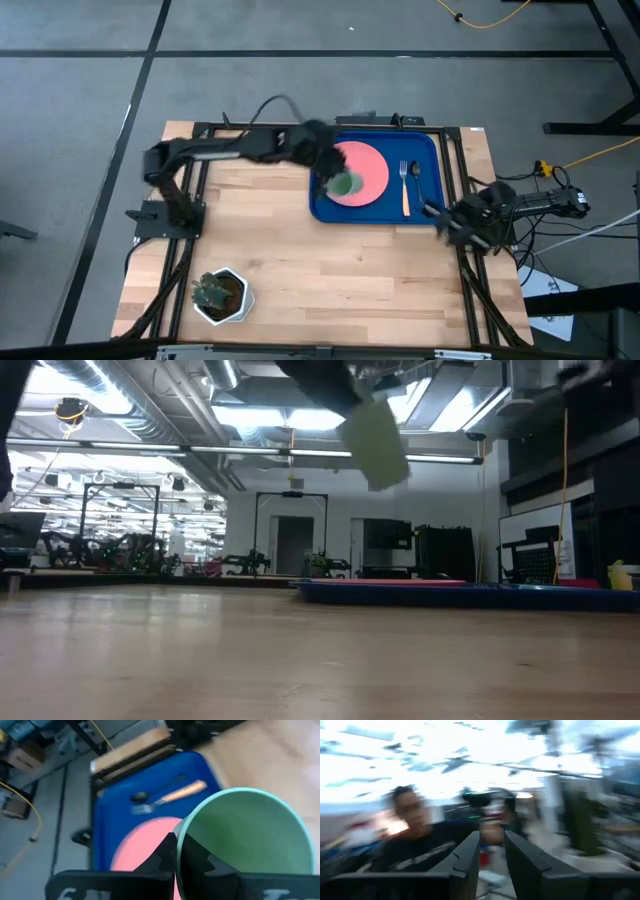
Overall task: Pick and place plate/cup/fork/spoon on tray
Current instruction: Put the green cup on the dark blue tray to the top right of the pink plate
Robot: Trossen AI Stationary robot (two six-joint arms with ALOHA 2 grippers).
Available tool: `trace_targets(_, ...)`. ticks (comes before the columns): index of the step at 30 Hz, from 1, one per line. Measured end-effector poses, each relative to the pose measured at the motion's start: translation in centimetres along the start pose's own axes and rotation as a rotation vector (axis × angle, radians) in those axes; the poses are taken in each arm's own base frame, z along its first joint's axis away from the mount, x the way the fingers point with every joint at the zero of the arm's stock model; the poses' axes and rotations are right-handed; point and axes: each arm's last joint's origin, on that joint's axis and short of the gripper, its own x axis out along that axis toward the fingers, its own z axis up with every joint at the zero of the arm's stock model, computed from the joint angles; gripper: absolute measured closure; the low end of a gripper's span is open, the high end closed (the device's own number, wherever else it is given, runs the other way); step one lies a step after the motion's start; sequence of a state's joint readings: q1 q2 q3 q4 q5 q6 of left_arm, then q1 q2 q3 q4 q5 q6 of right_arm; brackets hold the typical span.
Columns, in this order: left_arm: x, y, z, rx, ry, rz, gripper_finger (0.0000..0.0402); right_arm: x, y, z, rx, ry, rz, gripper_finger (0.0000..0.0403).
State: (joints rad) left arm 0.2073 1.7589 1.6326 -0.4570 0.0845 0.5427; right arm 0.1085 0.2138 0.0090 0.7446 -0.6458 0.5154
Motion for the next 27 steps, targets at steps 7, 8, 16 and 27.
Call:
trace_targets(7,5.9,6.1,0.3,-0.003,-0.054,0.014,0.04,-0.1,0.8,0.2,-0.043,0.051,0.187,0.0308)
trace_targets(8,6.6,6.6,0.4,-0.005,-0.072,0.014,0.0401,-0.1,0.7,0.1,-0.034,0.056,0.176,0.0308)
trace_targets(16,12.2,7.5,0.2,-0.034,-0.136,-0.044,0.0401,0.0,0.3,-0.4,0.023,0.094,0.125,0.0308)
trace_targets(27,16.9,2.6,-0.5,-0.059,-0.101,-0.197,0.0401,0.0,0.2,-0.3,0.103,0.07,0.081,0.0308)
